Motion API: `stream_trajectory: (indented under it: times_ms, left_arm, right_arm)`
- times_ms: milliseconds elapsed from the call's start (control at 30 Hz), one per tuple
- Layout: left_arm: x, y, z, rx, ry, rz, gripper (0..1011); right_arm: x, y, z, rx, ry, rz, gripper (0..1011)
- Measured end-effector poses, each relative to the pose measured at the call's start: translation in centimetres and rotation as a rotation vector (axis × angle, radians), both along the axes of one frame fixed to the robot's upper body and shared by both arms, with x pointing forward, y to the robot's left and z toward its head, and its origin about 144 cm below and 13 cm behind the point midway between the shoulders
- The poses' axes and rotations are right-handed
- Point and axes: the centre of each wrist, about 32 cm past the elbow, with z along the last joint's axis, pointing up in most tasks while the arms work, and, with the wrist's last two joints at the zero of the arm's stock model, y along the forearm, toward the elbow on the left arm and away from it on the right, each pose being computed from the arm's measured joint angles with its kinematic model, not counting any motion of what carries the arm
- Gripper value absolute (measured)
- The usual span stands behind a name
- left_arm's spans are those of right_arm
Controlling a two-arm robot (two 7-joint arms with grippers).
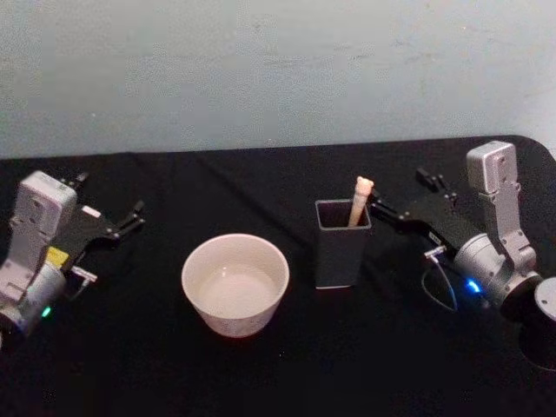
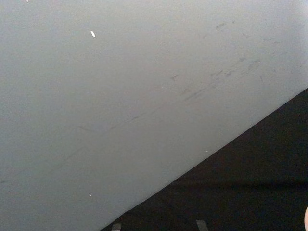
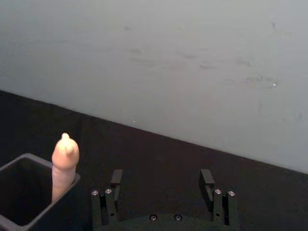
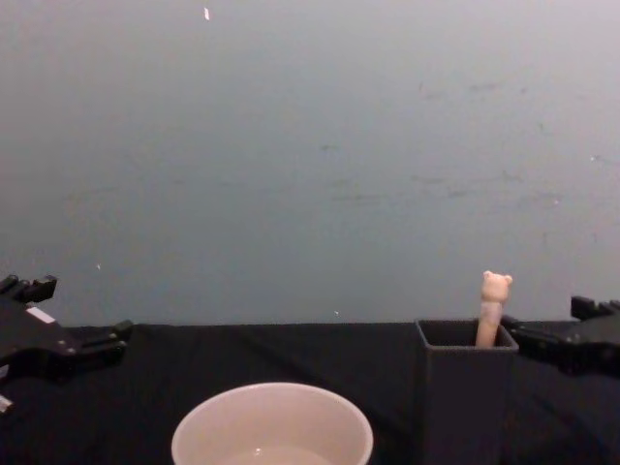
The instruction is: Pick up the stirring spoon with one hand, stir inside the cup, then place it back in its original position.
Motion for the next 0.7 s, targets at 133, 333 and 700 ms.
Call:
stream_trajectory:
  times_ms: [133,333,700]
  left_arm:
    - [0.0,0.0,0.0,0.0,0.0,0.0,1001]
    - [0.0,0.0,0.0,0.0,0.0,0.0,1001]
    - [0.0,0.0,0.0,0.0,0.0,0.0,1001]
  right_arm:
    - [0.02,0.03,-0.17,-0.011,0.009,-0.003,1002]
    - [0.04,0.01,-0.15,-0.011,0.008,-0.004,1002]
    - [0.04,-0.01,-0.15,-0.01,0.008,-0.004,1002]
